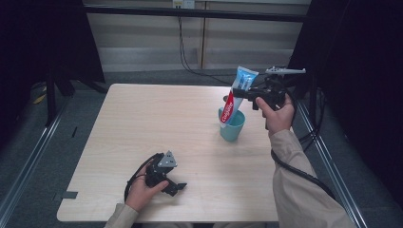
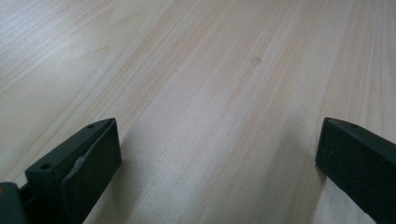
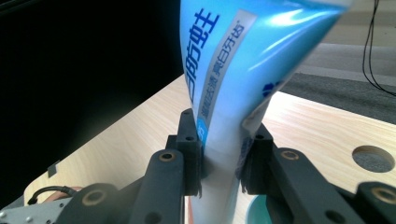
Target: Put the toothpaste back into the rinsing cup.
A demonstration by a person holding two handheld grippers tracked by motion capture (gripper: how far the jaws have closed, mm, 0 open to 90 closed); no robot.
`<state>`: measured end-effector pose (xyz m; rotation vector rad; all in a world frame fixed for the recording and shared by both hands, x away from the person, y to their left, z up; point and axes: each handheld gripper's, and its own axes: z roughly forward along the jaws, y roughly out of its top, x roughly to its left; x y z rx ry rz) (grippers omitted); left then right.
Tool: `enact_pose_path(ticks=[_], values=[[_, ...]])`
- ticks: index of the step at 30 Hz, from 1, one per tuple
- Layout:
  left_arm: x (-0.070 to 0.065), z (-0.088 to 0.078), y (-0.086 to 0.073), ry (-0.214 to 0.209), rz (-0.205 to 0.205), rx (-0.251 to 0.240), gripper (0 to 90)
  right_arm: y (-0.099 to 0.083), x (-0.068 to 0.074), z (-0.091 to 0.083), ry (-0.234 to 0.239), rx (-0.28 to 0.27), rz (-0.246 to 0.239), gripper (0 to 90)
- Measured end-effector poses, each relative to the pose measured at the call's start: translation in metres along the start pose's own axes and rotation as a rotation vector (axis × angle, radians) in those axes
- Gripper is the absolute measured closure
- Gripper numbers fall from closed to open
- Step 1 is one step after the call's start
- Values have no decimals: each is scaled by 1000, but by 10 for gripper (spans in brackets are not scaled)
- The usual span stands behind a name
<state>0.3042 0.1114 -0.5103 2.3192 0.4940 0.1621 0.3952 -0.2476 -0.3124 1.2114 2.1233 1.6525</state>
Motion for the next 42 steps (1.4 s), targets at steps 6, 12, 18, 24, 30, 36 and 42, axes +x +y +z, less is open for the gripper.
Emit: enact_pose_path(ticks=[6,12,18,24,30,36,42], values=[[0,0,0,0,0,0,0,3,-6,-1,-27,1,-5,731],[0,0,0,-1,0,0,0,5,-10,-3,-49,-7,0,731],[0,0,0,0,0,-1,0,7,-15,-3,-75,-29,12,731],[0,0,0,-1,1,0,0,8,-21,-3,-104,-28,20,731],[0,0,0,-5,2,0,0,6,-26,1,-134,-15,21,731],[0,0,0,-7,2,-2,0,-1,-30,4,-157,-3,25,730],[1,0,0,-8,2,-3,0,-10,-35,10,-173,12,29,730]])
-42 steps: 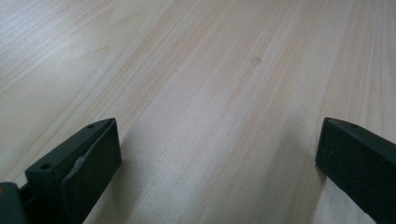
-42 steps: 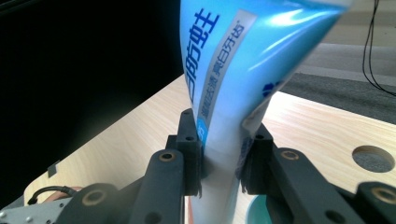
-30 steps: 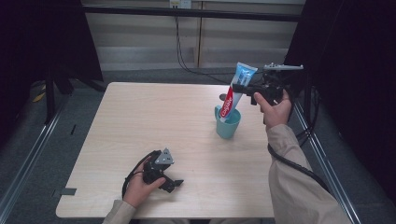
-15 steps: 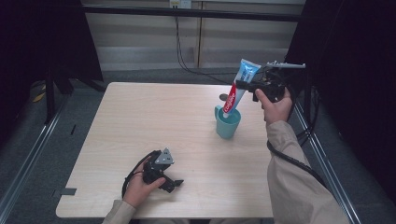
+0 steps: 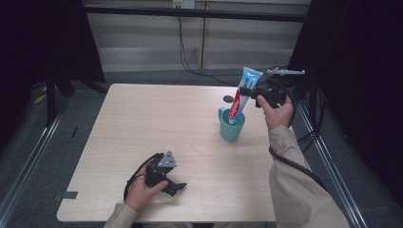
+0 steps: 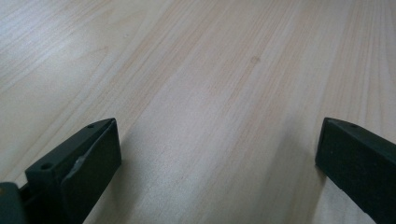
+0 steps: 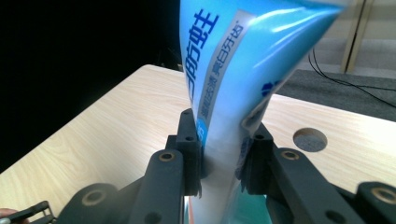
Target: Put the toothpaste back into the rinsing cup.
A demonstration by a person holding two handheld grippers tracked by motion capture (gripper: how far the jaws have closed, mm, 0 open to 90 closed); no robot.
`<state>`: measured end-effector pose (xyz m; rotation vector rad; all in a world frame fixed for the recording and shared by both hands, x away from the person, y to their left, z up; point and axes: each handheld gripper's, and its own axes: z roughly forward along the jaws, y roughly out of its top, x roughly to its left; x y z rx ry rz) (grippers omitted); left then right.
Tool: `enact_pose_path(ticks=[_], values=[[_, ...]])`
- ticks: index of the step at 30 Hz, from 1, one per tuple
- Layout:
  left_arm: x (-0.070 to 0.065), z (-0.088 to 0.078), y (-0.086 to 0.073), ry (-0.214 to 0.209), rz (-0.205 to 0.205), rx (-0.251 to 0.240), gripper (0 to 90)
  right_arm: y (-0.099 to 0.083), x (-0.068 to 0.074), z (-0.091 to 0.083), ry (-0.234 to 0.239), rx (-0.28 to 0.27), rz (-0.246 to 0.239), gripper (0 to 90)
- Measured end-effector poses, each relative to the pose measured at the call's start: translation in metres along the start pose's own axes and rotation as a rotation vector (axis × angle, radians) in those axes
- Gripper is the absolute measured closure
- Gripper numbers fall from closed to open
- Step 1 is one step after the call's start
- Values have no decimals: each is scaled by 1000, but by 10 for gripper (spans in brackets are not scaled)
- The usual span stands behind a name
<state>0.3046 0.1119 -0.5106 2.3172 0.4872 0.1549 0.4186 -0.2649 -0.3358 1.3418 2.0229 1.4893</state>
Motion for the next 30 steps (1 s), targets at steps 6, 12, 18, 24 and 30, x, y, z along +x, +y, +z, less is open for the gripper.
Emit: enact_pose_path(ticks=[6,12,18,24,30], values=[[0,0,0,0,0,1,0,-6,-2,4,-15,12,2,730],[0,0,0,1,8,7,0,-15,-6,9,-23,23,10,728],[0,0,0,2,6,0,0,-21,-6,15,-34,34,5,728],[0,0,0,1,7,3,0,-28,-7,19,-45,37,4,728],[0,0,0,1,7,3,0,-32,-8,23,-51,50,-2,728]])
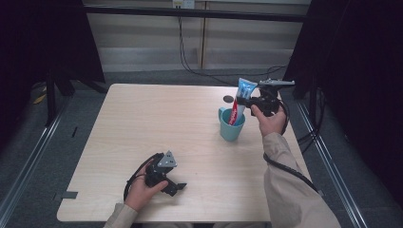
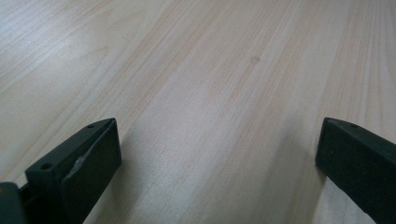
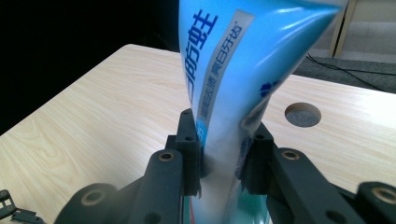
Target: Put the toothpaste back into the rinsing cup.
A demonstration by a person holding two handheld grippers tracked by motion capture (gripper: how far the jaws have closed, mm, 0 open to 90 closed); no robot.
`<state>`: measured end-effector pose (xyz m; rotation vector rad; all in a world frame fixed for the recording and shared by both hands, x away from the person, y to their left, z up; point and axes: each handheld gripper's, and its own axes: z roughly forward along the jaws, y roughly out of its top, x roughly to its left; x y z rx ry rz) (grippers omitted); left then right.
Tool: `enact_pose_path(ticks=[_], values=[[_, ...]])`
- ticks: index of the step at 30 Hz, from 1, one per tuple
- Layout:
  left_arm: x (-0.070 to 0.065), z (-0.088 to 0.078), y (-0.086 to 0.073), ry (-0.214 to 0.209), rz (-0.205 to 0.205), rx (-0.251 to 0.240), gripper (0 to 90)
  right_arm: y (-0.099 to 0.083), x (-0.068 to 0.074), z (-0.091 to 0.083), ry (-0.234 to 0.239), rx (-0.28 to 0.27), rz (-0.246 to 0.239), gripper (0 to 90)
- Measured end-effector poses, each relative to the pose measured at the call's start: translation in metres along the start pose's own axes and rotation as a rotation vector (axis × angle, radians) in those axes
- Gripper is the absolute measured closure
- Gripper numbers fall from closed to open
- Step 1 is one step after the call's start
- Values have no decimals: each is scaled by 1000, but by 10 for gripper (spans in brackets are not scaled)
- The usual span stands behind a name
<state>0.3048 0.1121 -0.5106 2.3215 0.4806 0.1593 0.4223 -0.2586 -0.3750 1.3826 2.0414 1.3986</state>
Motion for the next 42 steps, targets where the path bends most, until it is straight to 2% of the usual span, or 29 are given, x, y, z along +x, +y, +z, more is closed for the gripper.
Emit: enact_pose_path(ticks=[6,23,37,42], values=[[0,0,0,0,0,0,0,-5,0,4,-11,5,5,727],[0,0,0,0,-4,-4,0,-16,3,16,0,20,24,726],[0,0,0,0,-3,-3,0,-28,-1,20,5,24,38,723],[0,0,0,0,-3,-4,0,-29,-5,19,7,13,61,720]])
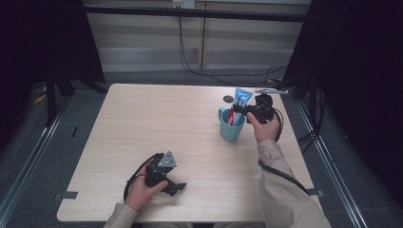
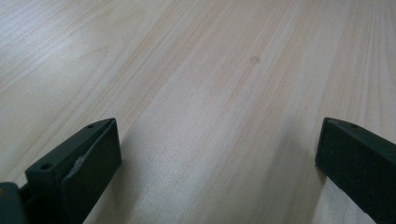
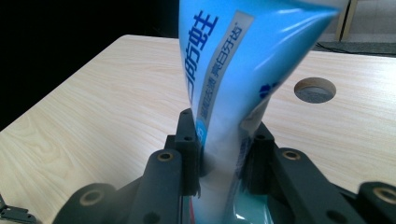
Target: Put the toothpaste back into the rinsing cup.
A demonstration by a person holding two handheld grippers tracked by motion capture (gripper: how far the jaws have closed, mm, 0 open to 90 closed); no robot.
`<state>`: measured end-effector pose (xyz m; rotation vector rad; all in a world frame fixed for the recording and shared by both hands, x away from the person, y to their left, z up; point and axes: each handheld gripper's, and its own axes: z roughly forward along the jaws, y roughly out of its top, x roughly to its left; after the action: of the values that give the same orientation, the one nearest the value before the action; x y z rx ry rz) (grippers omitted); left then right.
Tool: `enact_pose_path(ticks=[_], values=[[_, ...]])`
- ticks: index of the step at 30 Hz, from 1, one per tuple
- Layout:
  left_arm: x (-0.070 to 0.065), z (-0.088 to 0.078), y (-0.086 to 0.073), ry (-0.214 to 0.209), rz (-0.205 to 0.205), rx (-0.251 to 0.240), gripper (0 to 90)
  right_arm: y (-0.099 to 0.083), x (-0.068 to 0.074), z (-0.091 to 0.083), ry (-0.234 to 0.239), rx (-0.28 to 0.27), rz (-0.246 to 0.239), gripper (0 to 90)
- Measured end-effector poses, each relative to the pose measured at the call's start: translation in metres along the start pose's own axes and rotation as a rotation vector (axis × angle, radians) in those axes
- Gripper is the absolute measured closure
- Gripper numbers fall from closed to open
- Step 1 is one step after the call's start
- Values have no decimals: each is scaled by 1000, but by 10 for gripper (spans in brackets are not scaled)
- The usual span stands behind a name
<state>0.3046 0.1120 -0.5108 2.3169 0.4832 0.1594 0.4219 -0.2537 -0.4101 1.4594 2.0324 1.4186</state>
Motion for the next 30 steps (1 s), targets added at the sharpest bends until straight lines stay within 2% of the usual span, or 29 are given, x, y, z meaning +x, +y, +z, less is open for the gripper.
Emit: enact_pose_path(ticks=[7,13,19,30], values=[[0,0,0,0,0,-2,0,-2,-4,0,-2,-13,26,716],[0,0,0,0,-1,0,0,-1,-4,0,-24,-11,12,711],[0,0,0,0,0,1,0,-2,-6,0,-20,-17,17,707],[0,0,0,0,-1,1,0,-3,-12,-3,-48,-18,34,682]])
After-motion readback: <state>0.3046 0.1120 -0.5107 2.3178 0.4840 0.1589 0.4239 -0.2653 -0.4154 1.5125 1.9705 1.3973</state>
